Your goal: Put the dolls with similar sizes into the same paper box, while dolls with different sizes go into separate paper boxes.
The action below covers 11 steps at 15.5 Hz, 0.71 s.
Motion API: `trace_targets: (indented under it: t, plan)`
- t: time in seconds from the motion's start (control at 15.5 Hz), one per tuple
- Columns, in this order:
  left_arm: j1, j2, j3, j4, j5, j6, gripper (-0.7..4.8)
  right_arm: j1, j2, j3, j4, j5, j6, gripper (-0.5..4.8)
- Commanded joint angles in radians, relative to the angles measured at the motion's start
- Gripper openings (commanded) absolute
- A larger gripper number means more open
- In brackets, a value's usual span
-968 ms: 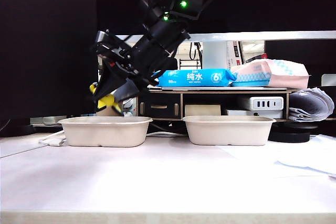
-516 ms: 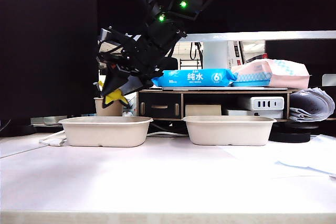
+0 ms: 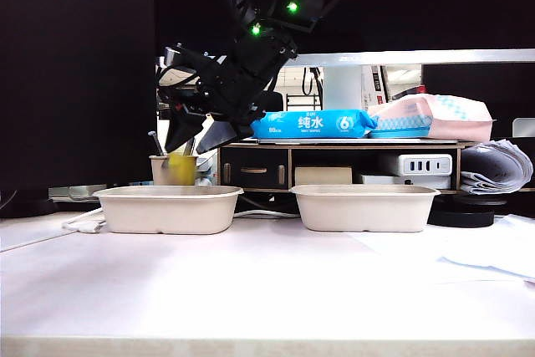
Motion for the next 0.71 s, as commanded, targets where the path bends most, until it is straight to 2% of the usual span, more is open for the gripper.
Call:
trace_targets:
  t: [0.06, 0.19, 0.26, 0.32, 0.52, 0.71]
  plan:
    - [0.05, 0.0, 0.001, 0.009, 0.002, 0.001, -0.05, 0.002, -0.004, 0.006, 0.017, 0.021, 0.013, 2.63]
    - [0.072, 0.0, 0.001, 0.009, 0.002, 0.001, -0.05, 0.002, -0.013, 0.007, 0.014, 0.017, 0.057, 1.82]
    - [0.077, 0.0, 0.001, 0.009, 0.001, 0.001, -0.05, 0.002, -0.031, 0.006, 0.006, 0.005, 0.087, 0.62]
    - [0.077, 0.0, 0.001, 0.009, 0.002, 0.001, -0.05, 0.006, -0.063, 0.006, 0.001, -0.016, 0.097, -0.05]
    - [0.077, 0.0, 0.001, 0.009, 0.002, 0.001, -0.05, 0.006, -0.152, 0.005, -0.062, 0.009, 0.1, -0.06]
    - [0.085, 0.0, 0.001, 0.009, 0.002, 0.001, -0.05, 0.006, -0.256, 0.004, -0.185, 0.091, 0.097, -0.06]
